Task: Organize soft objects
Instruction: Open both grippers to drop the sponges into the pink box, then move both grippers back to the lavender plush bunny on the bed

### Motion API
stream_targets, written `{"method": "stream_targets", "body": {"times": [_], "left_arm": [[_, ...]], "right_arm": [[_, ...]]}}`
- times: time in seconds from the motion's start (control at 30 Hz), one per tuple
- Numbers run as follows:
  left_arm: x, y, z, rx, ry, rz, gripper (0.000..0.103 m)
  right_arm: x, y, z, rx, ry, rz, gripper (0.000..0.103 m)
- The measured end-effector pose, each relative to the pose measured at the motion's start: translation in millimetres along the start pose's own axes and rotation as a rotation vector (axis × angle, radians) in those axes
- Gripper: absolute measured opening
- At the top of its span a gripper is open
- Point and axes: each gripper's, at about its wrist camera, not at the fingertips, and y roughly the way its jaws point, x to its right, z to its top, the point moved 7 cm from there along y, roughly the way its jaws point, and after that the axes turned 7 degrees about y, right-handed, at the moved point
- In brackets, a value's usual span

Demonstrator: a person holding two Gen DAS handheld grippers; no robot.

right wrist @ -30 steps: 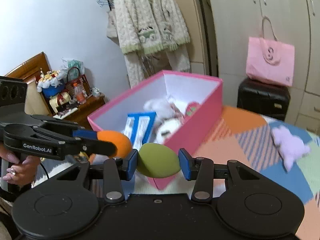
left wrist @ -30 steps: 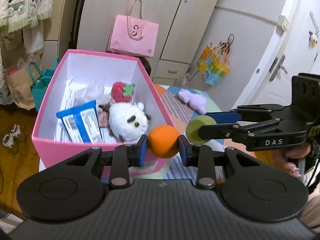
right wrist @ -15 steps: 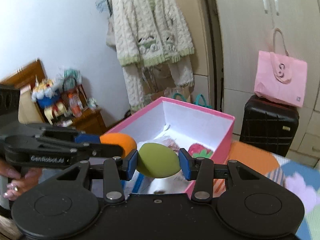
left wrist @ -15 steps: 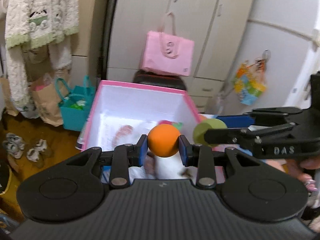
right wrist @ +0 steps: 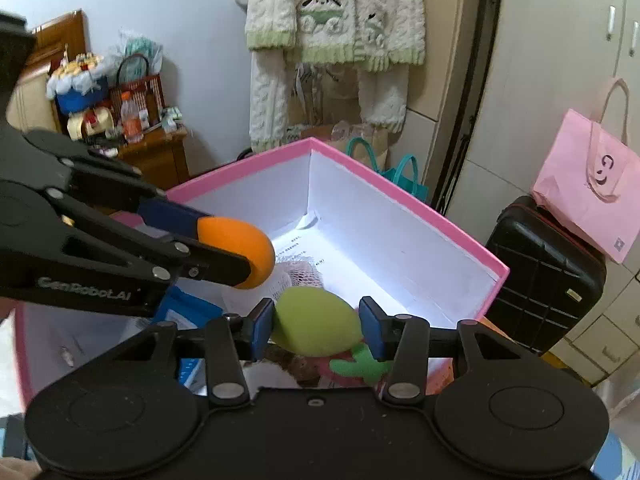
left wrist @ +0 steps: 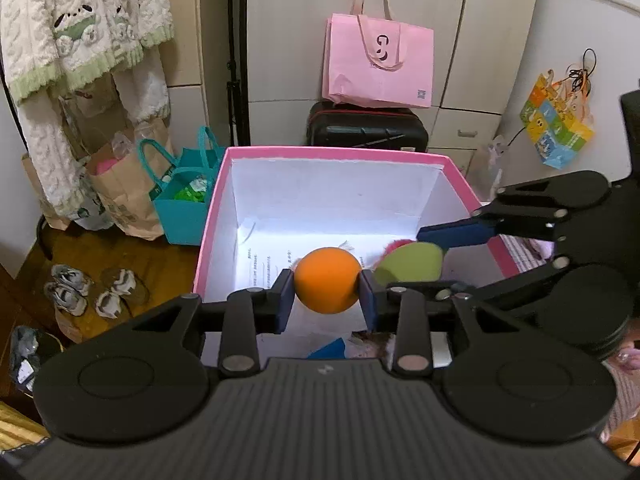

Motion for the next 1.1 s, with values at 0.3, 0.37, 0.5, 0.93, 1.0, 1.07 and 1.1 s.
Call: {"method": "stream_targets", "body": {"times": [0.3, 0.37, 0.5, 0.93, 1.0, 1.07, 1.1], "left_arm": [[1.9, -3.8, 5.8, 0.066, 0.005, 0.03, 0.048], [0.5, -14.3, 9.4, 0.128, -0.024, 0.013, 0.061], [-3.2, -31.0, 11.0, 0.186, -0.076, -0.01, 0.063], [42.0, -91.8, -8.3, 0.134, 0.031, -0.068, 0.065], [50.4, -100.1, -9.9, 0.119, 0.037, -0.093, 0.065], [62.5, -110.0, -11.5, 0.109, 0.056, -0.116, 0.065], [69.2, -114.5, -12.8, 0.106, 0.068, -0.126, 0.065]], "right_arm": [[6.1, -3.6, 4.6, 0.05, 0.03, -0.006, 0.061], [9.5, -14.1, 3.7, 0.073, 0.052, -0.009, 0.061], [12.3, -42.0, -3.8, 0.146, 0.127, 0.02, 0.061], [0.7, -146.3, -47.2, 0.222, 0.106, -0.077, 0.063], [-1.8, -162.3, -54.5, 0.226, 0.096, -0.083, 0.063], [-3.0, -177.4, -61.7, 0.23, 0.088, -0.091, 0.063], [-3.1, -184.0, -65.8, 0.232, 0.084, -0.094, 0.064]]}}
